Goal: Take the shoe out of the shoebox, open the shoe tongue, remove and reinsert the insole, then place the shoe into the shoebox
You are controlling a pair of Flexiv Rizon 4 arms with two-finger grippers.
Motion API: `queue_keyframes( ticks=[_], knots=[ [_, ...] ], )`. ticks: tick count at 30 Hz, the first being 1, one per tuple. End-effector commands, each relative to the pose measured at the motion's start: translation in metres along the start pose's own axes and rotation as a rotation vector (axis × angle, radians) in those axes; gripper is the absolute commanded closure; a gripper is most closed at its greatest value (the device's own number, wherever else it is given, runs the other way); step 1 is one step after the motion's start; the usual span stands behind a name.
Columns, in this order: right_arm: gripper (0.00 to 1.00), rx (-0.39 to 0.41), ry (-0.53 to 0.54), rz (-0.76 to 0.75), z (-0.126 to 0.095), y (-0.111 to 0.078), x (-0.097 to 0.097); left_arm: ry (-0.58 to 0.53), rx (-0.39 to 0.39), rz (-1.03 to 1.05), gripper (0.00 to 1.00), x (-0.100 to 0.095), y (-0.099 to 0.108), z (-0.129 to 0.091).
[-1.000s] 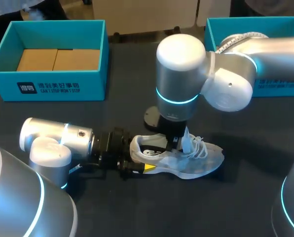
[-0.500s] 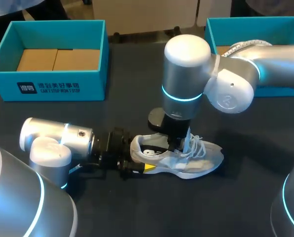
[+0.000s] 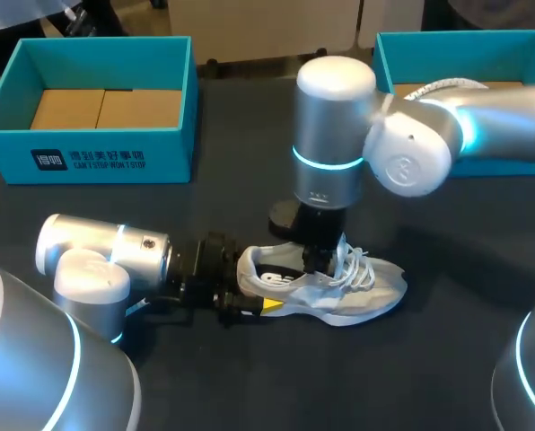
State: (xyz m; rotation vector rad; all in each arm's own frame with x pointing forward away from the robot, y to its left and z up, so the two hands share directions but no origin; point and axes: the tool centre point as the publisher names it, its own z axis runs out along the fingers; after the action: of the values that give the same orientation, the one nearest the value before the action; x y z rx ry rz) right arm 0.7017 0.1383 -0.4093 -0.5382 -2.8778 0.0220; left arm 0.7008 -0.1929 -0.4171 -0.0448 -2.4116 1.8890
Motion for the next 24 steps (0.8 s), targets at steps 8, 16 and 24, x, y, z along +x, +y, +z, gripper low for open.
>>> queue_keyframes(
  ticks=[8,16,24],
  knots=[
    [1.0,0.001,0.087,0.046,0.005,-0.007,0.02,0.0,-0.001,0.002,1.0,-0.001,0.001,0.0],
    [1.0,-0.088,0.008,0.046,-0.034,-0.02,0.023,0.0,-0.001,0.002,1.0,-0.001,0.001,0.0],
    [1.0,-0.147,0.001,-0.005,-0.05,-0.018,0.021,0.0,-0.001,0.002,1.0,-0.001,0.001,0.0]
  ],
)
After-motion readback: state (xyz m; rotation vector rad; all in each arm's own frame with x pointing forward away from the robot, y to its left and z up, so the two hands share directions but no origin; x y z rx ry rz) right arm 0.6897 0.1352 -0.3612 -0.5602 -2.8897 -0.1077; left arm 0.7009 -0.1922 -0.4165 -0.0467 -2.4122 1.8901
